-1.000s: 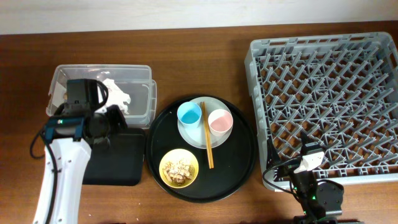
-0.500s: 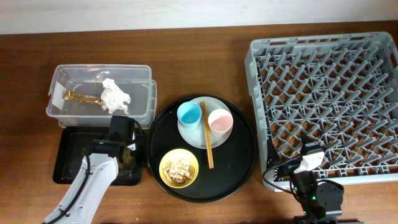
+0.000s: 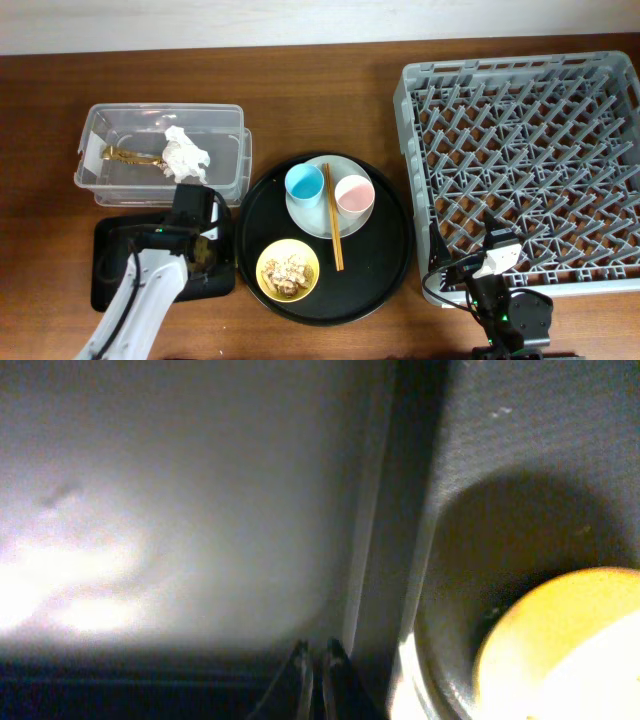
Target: Sort waste into correct bins and load items into the dishwasher rack
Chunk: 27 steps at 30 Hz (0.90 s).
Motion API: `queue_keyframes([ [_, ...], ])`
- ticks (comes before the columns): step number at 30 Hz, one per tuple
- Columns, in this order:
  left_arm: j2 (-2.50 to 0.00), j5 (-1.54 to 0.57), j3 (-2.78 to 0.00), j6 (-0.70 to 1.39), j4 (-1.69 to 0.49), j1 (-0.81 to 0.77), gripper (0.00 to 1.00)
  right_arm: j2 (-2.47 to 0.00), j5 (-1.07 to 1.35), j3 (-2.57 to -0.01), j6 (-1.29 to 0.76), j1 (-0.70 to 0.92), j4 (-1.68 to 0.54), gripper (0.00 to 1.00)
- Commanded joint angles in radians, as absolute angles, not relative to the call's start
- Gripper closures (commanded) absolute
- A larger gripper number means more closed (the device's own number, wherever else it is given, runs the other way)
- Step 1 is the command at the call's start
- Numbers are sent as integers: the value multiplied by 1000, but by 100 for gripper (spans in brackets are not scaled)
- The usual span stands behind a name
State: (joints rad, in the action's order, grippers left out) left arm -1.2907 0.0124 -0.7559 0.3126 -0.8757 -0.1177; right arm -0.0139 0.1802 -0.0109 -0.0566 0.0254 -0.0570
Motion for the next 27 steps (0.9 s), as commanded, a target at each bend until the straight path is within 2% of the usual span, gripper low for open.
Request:
queue_keyframes([
  [1,-1125,150,-817,561,-995,-94,100,-7,171,-6,-68,19,-64,1],
  [4,-1006,244,-815,784,-1147,19,100,-7,171,-6,-68,19,-63,1],
  [8,-935,158,-717,792,-1148,276,100,-7,171,-6,-68,19,-63,1],
  [13,-936,133,-609,790,-1111,498,100,-7,171,-6,-68,19,-64,1],
  [17,-936,122,-577,788,-1087,560,100,-7,171,-6,-68,19,-64,1],
  [25,-937,43,-429,789,-876,577,98,-7,171,-6,-68,19,-63,1],
  [27,-942,36,-425,789,-859,577,94,-7,171,-6,-68,19,-64,1],
])
